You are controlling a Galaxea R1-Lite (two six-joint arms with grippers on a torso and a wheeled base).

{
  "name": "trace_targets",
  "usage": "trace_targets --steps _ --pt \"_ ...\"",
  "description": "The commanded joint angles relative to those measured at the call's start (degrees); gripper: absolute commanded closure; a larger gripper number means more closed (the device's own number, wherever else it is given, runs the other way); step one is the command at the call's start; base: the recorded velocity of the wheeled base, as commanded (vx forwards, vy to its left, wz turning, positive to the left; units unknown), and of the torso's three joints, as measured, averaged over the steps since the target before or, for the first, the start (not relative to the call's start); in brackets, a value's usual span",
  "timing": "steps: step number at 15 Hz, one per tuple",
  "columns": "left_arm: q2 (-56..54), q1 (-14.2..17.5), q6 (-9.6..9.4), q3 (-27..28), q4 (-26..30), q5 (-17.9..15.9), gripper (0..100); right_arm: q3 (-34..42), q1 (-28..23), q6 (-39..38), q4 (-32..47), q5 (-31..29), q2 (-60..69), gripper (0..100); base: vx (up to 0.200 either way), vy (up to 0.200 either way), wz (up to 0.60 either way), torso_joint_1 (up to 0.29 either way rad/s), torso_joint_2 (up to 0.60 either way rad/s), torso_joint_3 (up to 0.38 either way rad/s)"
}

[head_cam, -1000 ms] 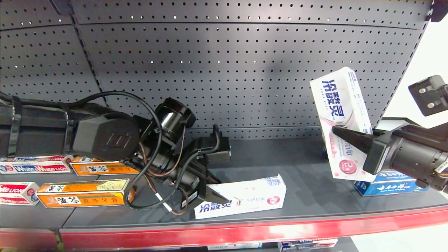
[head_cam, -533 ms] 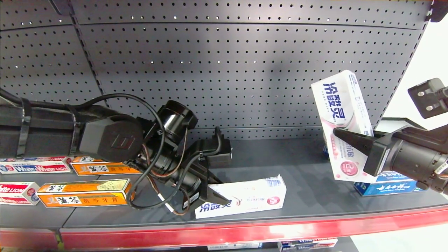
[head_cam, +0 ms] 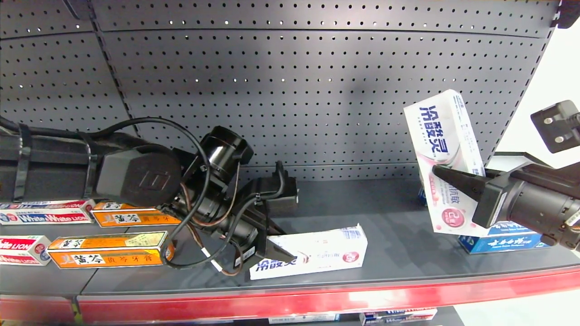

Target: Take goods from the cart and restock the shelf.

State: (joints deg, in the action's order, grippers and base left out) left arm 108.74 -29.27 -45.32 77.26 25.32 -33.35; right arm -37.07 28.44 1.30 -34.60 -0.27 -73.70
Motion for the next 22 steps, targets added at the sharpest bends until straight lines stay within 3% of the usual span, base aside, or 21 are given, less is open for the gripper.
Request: trace_targets --steps 1,10,11,17,22 --pt "-1.51 -0.09 0.06 -0.01 -0.01 -0.13 100 -0.02 0.12 0.01 -0.03 0.00 -0.12 100 0.000 0.000 0.00 0.000 0.00 0.000" --pt "-1.87 -0.96 -0.11 -0.54 0.08 -0.13 100 -0.11 0.04 0.01 -0.03 0.00 -0.04 100 0.000 0.000 0.00 0.000 0.00 0.000" --pt "-1.87 -1.05 -0.11 -0.54 0.08 -0.04 0 -0.11 0.04 0.01 -0.03 0.00 -0.04 100 0.000 0.000 0.00 0.000 0.00 0.000" --pt "-1.87 -1.93 0.32 -0.18 -0.01 0.04 0 -0.02 0.04 0.01 -0.03 0.00 -0.04 100 0.000 0.000 0.00 0.000 0.00 0.000" --pt "-5.91 -0.17 1.12 1.05 -0.18 0.22 0 -0.11 0.04 0.01 -0.03 0.00 -0.39 100 0.000 0.000 0.00 0.000 0.00 0.000"
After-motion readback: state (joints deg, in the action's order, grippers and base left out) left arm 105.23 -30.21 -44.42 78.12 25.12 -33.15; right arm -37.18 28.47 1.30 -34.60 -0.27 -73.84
